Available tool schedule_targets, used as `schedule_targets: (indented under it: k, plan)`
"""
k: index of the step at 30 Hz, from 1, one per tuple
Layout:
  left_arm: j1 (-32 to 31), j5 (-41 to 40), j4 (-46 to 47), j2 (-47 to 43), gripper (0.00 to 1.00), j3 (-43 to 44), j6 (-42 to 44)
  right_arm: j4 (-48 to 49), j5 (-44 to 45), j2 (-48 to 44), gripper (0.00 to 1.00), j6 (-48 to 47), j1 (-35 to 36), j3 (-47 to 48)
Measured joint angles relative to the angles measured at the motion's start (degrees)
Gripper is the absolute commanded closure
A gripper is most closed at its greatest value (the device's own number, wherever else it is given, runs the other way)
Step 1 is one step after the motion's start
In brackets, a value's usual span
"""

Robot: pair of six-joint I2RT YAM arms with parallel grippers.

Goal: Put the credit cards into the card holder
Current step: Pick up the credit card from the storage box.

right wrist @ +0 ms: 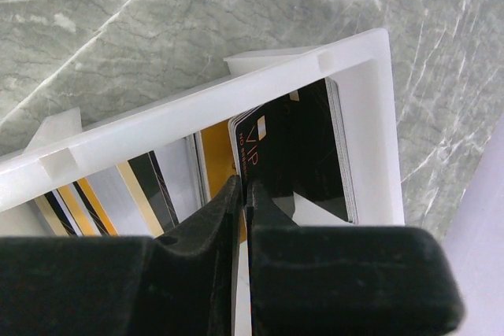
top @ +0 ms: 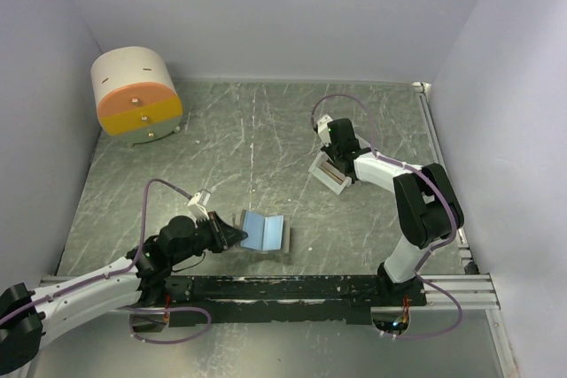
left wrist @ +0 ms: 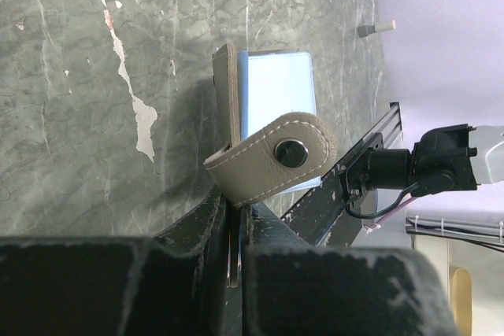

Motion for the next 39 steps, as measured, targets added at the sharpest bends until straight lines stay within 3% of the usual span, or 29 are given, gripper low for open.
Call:
schedule_targets:
  k: [12, 16, 18, 39]
  plan:
    - [0.0, 0.0, 0.4, 0.6, 0.91, 0.0, 0.0, -1.1, 0.9, 0.0, 0.96, 0.4, 0.0, 0.2]
    - [0.0, 0.0, 0.5, 0.6, 0.90, 0.0, 0.0, -2.2, 0.8, 0.0, 0.88, 0.8, 0.0, 0.5]
    - [0.0, 0.0, 0.5, 0.8, 0.90, 0.0, 0.0, -2.9, 0.7, -0.1, 1.00, 0.9, 0.0, 0.8]
    - [0.0, 0.0, 1.4, 1.6, 0.91, 0.0, 0.0, -8.1, 1.2, -4.5, 1.00, 2.8, 0.3, 2.4]
